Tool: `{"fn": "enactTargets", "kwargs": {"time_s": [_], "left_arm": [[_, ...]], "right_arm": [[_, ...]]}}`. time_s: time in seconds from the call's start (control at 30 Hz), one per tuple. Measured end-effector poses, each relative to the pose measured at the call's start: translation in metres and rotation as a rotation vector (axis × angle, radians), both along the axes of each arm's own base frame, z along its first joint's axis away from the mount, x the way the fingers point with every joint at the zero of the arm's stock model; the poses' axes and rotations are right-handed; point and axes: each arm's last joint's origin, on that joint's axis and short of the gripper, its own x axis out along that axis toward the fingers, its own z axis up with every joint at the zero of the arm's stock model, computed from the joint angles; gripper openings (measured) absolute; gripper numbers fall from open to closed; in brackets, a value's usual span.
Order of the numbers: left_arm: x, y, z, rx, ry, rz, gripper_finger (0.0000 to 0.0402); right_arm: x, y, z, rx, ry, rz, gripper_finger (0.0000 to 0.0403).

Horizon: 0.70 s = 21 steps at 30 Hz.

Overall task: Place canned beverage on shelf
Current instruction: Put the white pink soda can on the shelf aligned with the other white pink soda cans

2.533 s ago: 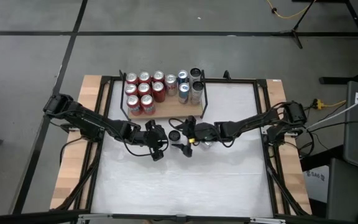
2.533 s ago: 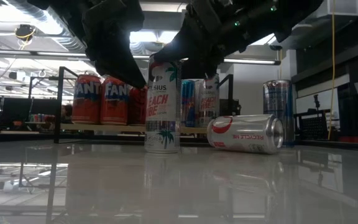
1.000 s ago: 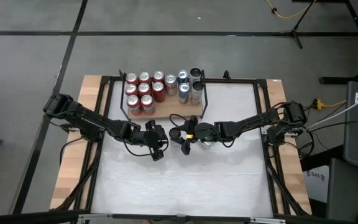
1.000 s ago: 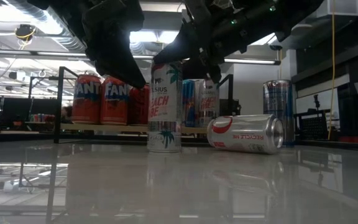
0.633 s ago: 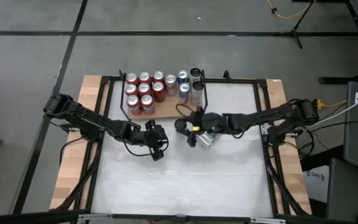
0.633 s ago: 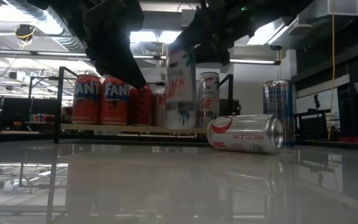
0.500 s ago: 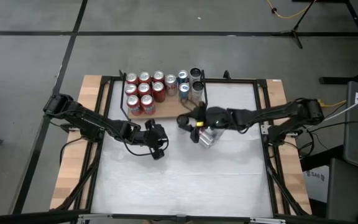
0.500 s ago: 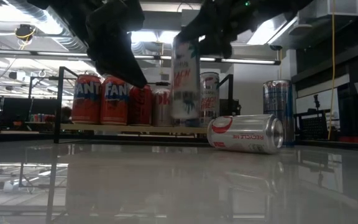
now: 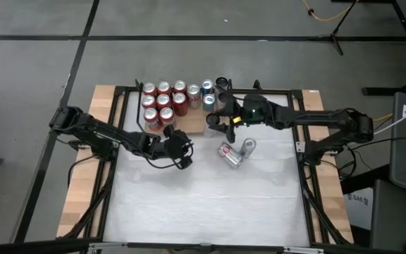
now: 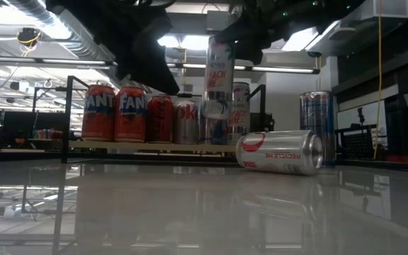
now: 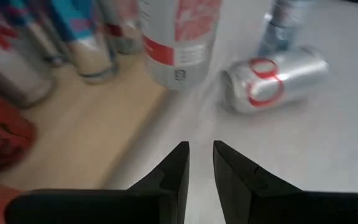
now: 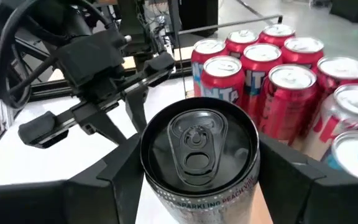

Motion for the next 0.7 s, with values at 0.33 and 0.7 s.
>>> {"fn": "enactTargets", "kwargs": {"time_s": [0.33, 0.7], "left_arm": [[0.011, 0.023, 0.006, 0.061, -0.084, 0.058, 0.0064], [0.037, 0.043, -0.016, 0.135, -0.124, 0.066, 0.0064]], "right_arm": [[-0.003, -0.025, -0.005, -0.06, 0.006, 0.034, 0.0245], [0.002, -0.029, -0.015, -0.106, 0.036, 0.066, 0.0245]]}}
